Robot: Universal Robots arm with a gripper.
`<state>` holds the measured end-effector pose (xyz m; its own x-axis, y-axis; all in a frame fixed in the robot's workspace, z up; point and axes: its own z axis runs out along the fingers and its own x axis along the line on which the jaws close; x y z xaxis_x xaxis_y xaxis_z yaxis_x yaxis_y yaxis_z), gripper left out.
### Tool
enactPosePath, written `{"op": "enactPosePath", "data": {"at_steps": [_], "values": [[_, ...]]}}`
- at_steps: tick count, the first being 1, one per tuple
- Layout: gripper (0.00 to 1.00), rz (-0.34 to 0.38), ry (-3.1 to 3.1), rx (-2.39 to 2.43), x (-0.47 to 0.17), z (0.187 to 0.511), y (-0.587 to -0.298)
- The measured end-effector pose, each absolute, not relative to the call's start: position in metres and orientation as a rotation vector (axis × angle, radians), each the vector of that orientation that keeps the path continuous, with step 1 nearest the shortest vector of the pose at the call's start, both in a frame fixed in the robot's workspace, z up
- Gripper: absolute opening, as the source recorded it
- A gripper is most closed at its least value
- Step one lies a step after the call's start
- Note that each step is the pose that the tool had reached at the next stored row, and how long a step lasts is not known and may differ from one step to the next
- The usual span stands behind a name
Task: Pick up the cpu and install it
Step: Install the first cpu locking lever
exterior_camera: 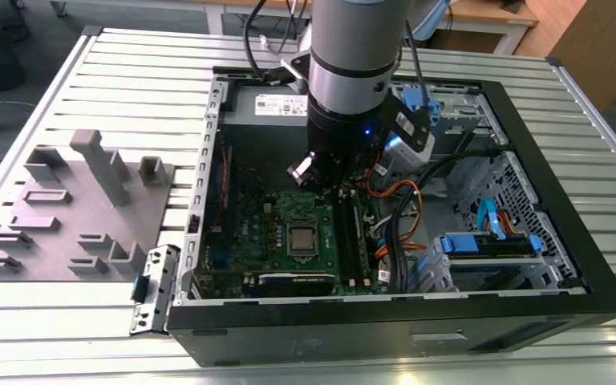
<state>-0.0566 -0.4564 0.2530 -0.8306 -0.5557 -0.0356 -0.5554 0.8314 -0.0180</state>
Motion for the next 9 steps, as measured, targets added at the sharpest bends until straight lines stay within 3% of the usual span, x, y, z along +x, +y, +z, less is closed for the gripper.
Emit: {"op": "enactPosePath", "data": {"at_steps": [9], "values": [[0.11,-0.035,2.984,-0.954,-0.0565,0.2451,-0.4564]]}}
